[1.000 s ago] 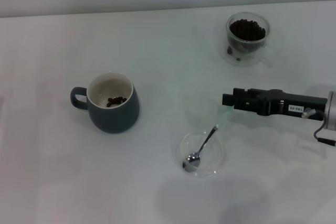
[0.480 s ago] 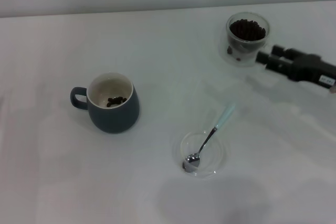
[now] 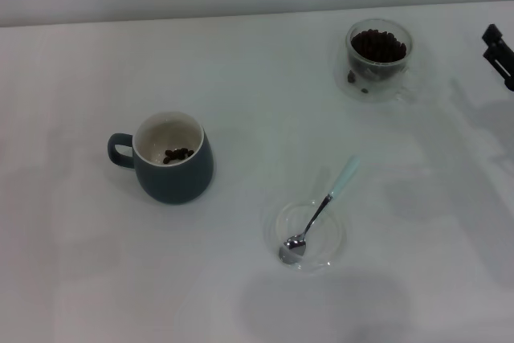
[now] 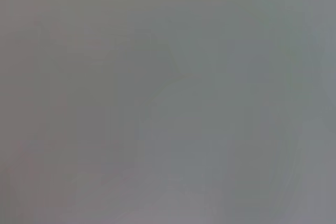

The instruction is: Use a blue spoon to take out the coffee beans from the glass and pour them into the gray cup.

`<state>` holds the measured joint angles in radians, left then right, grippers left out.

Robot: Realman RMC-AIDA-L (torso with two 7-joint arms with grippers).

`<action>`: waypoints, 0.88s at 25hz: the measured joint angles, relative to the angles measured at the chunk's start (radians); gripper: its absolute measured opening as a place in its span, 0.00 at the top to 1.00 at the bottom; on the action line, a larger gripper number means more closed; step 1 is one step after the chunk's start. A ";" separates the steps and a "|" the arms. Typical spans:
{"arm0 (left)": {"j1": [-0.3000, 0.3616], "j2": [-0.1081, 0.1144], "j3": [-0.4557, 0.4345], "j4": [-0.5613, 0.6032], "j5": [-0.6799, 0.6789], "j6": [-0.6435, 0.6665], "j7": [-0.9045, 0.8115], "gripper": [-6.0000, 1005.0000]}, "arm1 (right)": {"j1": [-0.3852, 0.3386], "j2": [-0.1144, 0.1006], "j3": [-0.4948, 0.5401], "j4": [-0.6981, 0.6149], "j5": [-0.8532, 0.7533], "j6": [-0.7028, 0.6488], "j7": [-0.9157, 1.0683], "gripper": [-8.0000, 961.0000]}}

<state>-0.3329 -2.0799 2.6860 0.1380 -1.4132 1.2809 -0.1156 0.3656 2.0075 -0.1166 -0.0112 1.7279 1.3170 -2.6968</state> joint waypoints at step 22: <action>-0.022 0.001 0.000 0.000 -0.018 0.000 -0.001 0.23 | 0.024 0.004 0.029 0.026 0.054 -0.104 -0.128 0.12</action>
<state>-0.3550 -2.0786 2.6859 0.1385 -1.4313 1.2808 -0.1166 0.3897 2.0110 -0.0880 0.0148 1.7819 1.2134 -2.8247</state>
